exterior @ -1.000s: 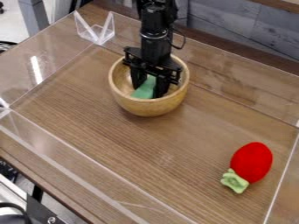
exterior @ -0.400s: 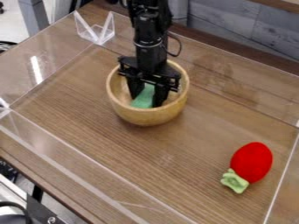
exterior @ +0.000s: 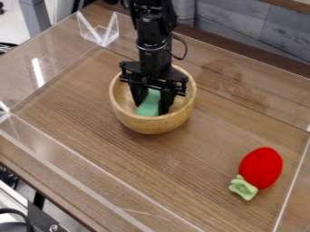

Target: Remove the green stick from the brown bowl and put it on the table

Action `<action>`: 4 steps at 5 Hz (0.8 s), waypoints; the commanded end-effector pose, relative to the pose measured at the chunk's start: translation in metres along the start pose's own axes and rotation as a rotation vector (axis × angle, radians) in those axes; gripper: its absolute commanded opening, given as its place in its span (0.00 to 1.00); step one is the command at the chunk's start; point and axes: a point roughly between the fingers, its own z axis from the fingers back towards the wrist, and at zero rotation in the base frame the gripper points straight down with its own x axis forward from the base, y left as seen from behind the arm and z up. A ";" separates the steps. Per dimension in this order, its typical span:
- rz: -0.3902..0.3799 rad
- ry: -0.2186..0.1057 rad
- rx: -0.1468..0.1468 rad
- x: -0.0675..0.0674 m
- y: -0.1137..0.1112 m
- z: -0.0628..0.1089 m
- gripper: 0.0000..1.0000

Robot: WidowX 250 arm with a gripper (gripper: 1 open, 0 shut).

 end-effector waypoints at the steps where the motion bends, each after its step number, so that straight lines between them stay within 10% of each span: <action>1: 0.088 -0.061 -0.005 0.000 0.004 0.016 0.00; 4: 0.180 -0.057 -0.025 0.001 0.033 0.038 0.00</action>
